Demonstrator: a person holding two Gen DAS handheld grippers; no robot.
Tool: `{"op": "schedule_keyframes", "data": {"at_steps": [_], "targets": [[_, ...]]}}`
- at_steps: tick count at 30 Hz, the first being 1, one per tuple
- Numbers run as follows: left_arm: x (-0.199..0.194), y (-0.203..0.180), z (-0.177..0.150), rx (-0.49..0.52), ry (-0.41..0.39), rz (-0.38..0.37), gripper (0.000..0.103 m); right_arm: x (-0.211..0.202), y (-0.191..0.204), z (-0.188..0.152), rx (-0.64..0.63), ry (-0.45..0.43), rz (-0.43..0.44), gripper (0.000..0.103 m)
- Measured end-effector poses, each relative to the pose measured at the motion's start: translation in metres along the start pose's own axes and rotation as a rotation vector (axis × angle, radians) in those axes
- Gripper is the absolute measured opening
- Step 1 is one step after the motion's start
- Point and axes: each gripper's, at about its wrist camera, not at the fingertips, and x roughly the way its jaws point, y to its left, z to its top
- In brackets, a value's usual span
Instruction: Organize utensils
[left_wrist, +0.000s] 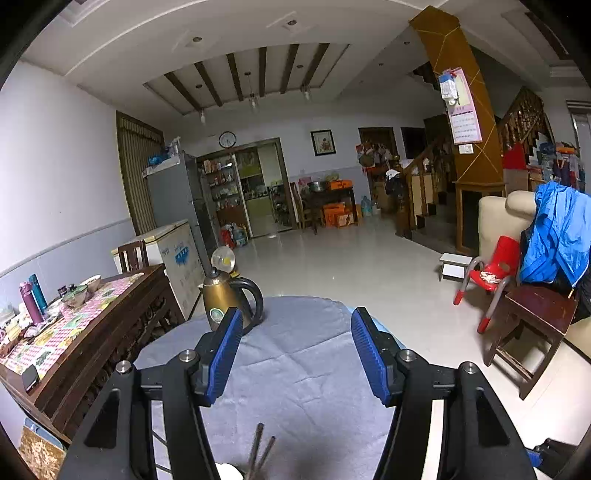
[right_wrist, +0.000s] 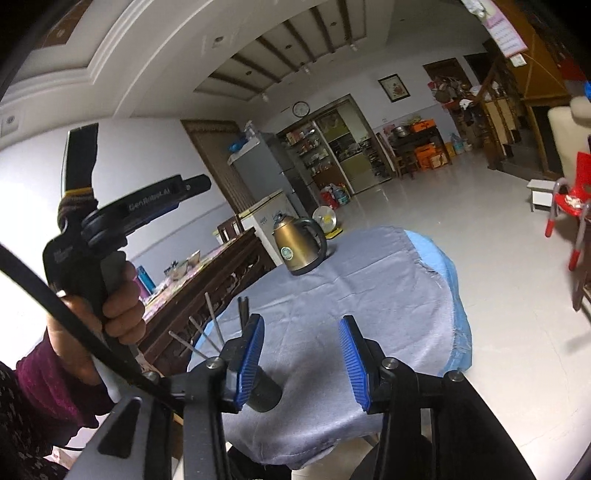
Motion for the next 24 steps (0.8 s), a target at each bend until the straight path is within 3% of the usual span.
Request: {"op": "schedule_keyframes", "data": {"at_steps": [4, 13, 21, 24], "targets": [[0.009, -0.008, 0.004, -0.021, 0.043, 0.0, 0.062, -0.003, -0.014, 0.003, 0.02, 0.0, 0.0, 0.045], [-0.002, -0.023, 0.0, -0.017, 0.045, -0.055, 0.062, -0.027, -0.029, 0.005, 0.046, -0.026, -0.03, 0.045], [-0.014, 0.024, -0.012, -0.087, 0.049, -0.031, 0.063, -0.02, -0.001, 0.002, 0.016, -0.003, -0.006, 0.046], [-0.024, 0.054, -0.027, -0.095, 0.055, 0.015, 0.07, -0.008, 0.012, -0.004, 0.006, 0.011, 0.019, 0.049]]}}
